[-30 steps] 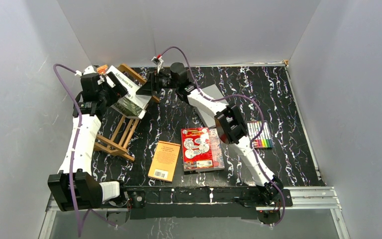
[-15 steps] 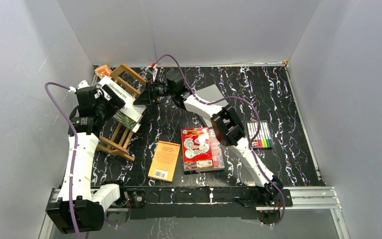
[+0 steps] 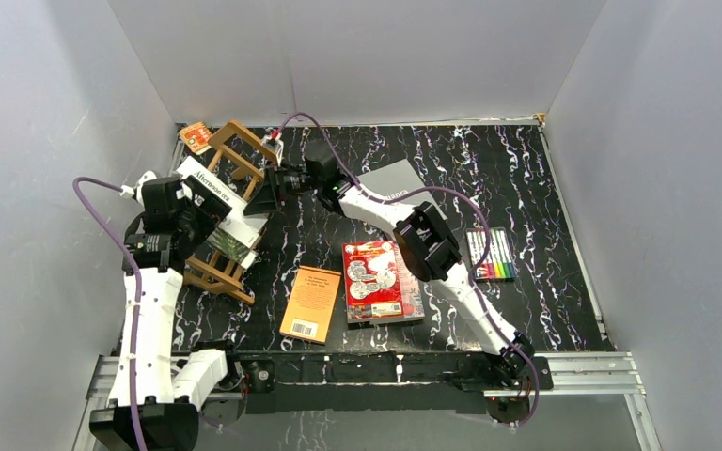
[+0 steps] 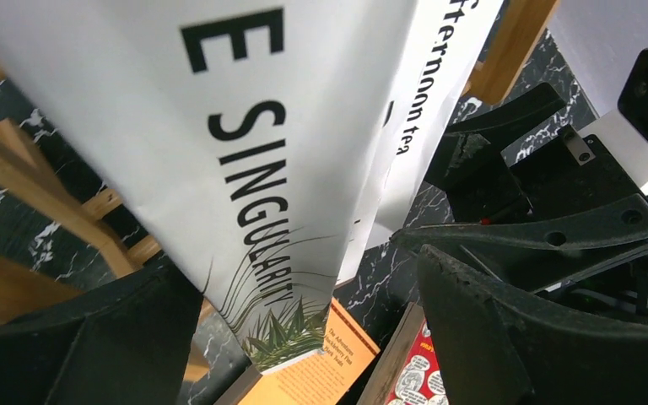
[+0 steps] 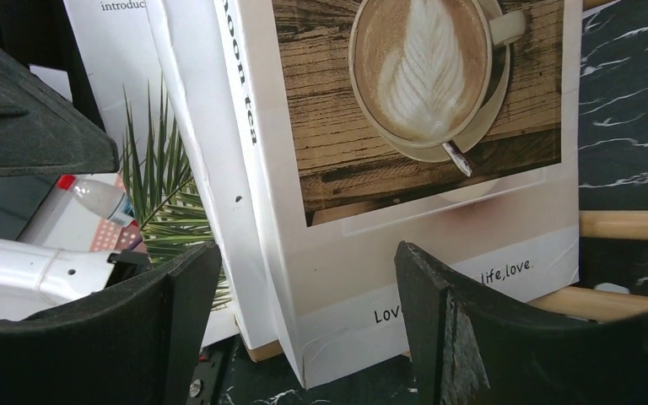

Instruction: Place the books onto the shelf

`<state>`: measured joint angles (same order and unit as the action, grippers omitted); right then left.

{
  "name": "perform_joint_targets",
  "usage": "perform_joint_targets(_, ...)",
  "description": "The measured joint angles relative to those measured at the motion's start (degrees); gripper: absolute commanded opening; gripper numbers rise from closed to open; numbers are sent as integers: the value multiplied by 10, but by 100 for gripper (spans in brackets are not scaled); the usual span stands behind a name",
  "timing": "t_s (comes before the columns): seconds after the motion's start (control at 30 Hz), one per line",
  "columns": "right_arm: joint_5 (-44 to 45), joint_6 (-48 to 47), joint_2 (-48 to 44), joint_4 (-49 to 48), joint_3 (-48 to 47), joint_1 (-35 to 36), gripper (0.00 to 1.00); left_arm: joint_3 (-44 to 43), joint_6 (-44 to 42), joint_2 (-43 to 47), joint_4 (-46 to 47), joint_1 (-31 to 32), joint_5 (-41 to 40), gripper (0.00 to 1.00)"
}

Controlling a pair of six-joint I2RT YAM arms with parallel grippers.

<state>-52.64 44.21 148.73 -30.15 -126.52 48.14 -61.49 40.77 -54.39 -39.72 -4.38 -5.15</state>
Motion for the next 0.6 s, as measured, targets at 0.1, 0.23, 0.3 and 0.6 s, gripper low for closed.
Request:
perform_joint_targets(0.1, -11, 10, -3, -7, 8, 8, 84, -5, 12, 12, -31, 0, -16, 89)
perform_joint_targets(0.23, -22, 25, -9, -20, 25, 16, 84, -11, 31, 28, -63, 0, -31, 89)
perform_joint_targets(0.3, -31, 35, -11, -27, 30, 21, 84, -11, 43, 44, -76, 0, -37, 89)
perform_joint_targets(0.6, -49, 53, -14, -31, 40, 43, 84, -13, 86, 103, -130, 1, -68, 90)
